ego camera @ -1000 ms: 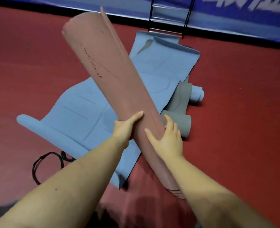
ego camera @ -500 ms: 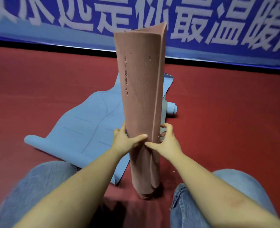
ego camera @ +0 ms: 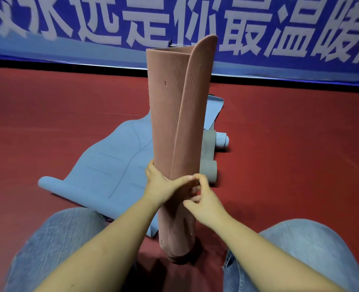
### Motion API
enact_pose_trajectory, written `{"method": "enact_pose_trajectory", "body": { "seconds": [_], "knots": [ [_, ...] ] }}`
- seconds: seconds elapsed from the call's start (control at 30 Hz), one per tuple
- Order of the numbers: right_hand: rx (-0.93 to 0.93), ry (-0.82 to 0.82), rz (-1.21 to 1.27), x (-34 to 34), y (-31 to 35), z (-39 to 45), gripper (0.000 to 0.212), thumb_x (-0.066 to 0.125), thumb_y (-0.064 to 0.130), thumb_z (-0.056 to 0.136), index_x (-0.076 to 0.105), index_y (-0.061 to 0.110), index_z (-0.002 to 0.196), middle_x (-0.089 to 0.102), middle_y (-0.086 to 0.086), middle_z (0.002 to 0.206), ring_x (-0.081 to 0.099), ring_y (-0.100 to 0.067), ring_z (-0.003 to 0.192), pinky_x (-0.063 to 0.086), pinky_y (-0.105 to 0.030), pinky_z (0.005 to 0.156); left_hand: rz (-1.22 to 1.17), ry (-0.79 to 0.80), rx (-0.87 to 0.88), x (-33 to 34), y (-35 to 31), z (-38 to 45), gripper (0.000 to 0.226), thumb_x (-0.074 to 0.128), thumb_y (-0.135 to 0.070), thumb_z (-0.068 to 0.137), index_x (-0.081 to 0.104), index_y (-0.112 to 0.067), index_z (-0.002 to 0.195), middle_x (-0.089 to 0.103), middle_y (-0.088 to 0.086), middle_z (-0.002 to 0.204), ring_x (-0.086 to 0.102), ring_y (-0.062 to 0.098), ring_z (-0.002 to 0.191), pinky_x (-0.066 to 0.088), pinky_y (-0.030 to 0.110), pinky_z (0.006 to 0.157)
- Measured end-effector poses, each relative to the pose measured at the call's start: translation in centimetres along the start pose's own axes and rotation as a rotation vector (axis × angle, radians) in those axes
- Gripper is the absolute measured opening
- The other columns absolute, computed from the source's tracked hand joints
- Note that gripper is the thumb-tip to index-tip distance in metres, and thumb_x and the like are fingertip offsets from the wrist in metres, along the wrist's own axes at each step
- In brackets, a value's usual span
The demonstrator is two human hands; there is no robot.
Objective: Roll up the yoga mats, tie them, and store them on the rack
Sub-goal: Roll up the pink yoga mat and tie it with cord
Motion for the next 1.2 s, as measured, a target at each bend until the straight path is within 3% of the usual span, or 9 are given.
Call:
{"method": "enact_pose_trajectory", "body": {
  "seconds": [0.13,0.23,0.37,0.57,0.7,0.87,1.0,1.1,1.2],
  "knots": [
    [-0.074,-0.181,-0.033,-2.5,2.3,-0.9,0.035,0.049,0.01,0.075,0.051,0.031,0.103,0.055,0.0,0.102,0.058,-0.01,0.078,0.045,-0.021,0.078,0.097,-0.069,0.007,-1.5,0.1,-0.3,0.111,0.083,-0.059,0.051,0.027,-0.019,0.138,0.042,-0.002,0.136,0.043,0.019,0.125,0.041,0.037,0.1],
    [-0.122,-0.401,0.105,-6.4,4.9,-0.9,0.035,0.064,0.012,0.078,0.052,0.027,0.108,0.052,0.009,0.106,0.056,-0.015,0.097,0.048,-0.031,0.086,0.108,-0.052,0.026,-1.6,0.0,-1.0,0.11,0.082,-0.062,0.049,0.03,-0.021,0.137,0.043,-0.003,0.135,0.045,0.019,0.124,0.042,0.038,0.1],
    [-0.119,-0.331,0.331,-8.7,8.0,0.4,0.079,0.08,0.023,0.074,0.034,0.016,0.138,0.052,0.001,0.127,0.057,-0.003,0.104,0.045,-0.012,0.088,0.136,0.044,0.087,-0.7,-0.6,-2.2,0.106,0.084,-0.057,0.051,0.031,-0.024,0.137,0.039,-0.004,0.134,0.043,0.018,0.125,0.041,0.037,0.101],
    [-0.133,-0.338,0.336,-9.6,8.9,-1.3,0.072,0.084,0.013,0.068,0.039,0.016,0.123,0.059,-0.005,0.114,0.058,0.002,0.085,0.043,-0.003,0.064,0.277,-0.029,0.316,-1.9,-4.9,-4.0,0.135,0.085,-0.051,0.053,-0.005,-0.022,0.149,0.018,0.0,0.145,0.018,0.018,0.138,0.027,0.039,0.112],
    [-0.125,-0.348,0.311,-9.4,9.5,-2.0,0.07,0.086,0.015,0.065,0.037,0.022,0.114,0.058,-0.002,0.11,0.058,0.001,0.083,0.043,-0.003,0.062,0.171,-0.161,0.418,-4.4,-9.1,-4.7,0.119,0.077,-0.058,0.05,0.012,-0.023,0.143,0.025,-0.004,0.138,0.03,0.018,0.13,0.036,0.04,0.106],
    [-0.082,-0.313,0.251,-8.3,9.7,-2.2,0.051,0.078,0.037,0.073,0.043,0.028,0.11,0.06,0.002,0.11,0.06,-0.006,0.086,0.046,-0.018,0.073,0.086,-0.137,0.279,-6.0,-9.4,-3.9,0.113,0.076,-0.066,0.044,0.018,-0.029,0.134,0.039,-0.004,0.137,0.046,0.02,0.124,0.045,0.044,0.096],
    [-0.075,-0.401,0.18,-10.1,11.9,-2.8,0.045,0.065,0.045,0.083,0.047,0.019,0.115,0.056,-0.001,0.118,0.054,-0.019,0.11,0.04,-0.026,0.088,0.118,-0.144,0.302,-6.4,-9.7,-4.6,0.124,0.083,-0.058,0.048,0.012,-0.027,0.144,0.027,-0.005,0.142,0.04,0.016,0.128,0.042,0.038,0.099],
    [-0.317,-0.657,0.071,-14.3,18.9,-5.2,0.063,0.059,0.047,0.087,0.039,0.012,0.136,0.042,-0.006,0.141,0.037,-0.02,0.132,0.028,-0.029,0.106,0.137,-0.145,0.31,-6.2,-9.7,-5.0,0.126,0.084,-0.055,0.052,0.007,-0.025,0.147,0.022,-0.004,0.143,0.035,0.017,0.132,0.04,0.037,0.102],
    [-0.557,-0.639,-0.115,-16.6,28.0,-5.6,0.073,0.045,0.057,0.085,0.031,0.017,0.144,0.029,-0.003,0.153,0.023,-0.017,0.141,0.018,-0.039,0.116,0.155,-0.133,0.3,-5.7,-9.6,-5.2,0.131,0.082,-0.06,0.05,0.002,-0.025,0.148,0.018,-0.002,0.145,0.027,0.019,0.137,0.036,0.04,0.107]
  ]
}}
Point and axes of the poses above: each hand's wrist, its own z-axis towards the middle knuckle, its own x-axis out of the palm, y = z × x, the point moved 10 cm from there along z, towards the middle knuckle
